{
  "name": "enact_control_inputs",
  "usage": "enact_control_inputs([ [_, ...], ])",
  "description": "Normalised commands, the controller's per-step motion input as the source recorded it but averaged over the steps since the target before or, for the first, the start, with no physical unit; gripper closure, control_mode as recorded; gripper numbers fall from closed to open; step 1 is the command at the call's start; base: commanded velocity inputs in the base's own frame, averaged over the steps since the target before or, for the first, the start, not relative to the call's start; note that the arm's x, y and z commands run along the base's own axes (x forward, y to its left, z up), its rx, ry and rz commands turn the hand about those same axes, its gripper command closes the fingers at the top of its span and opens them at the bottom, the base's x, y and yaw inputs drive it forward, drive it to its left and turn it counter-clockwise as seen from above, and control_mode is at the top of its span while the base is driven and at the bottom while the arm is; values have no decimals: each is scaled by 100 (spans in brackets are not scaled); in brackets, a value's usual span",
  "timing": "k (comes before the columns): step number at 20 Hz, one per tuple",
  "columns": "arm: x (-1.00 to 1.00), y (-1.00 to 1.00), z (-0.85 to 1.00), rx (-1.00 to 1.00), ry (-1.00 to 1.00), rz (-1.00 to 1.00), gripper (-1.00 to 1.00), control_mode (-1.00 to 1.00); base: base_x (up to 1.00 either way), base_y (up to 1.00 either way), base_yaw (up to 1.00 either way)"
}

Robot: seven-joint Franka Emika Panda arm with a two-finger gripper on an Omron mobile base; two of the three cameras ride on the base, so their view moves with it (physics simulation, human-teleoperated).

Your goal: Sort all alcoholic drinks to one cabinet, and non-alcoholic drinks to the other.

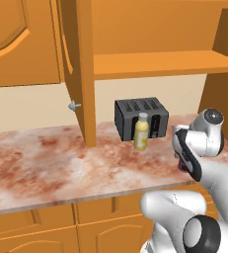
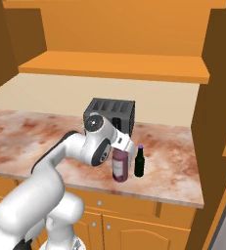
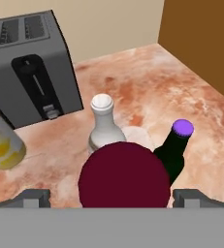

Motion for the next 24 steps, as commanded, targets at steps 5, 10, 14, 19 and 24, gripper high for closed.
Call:
enact_control_inputs([
  [5,21,-7,-22,0,0,0,-100,-100,0,0,0],
  [10,7,-2,-24,0,0,2,-100,-100,0,0,0],
  [14,0,0,-24,0,0,3,-100,-100,0,0,0],
  [19,0,0,-37,0,0,4,100,-100,0,0,0],
  [24,0,5,-10,-1,2,1,100,-100,0,0,0],
])
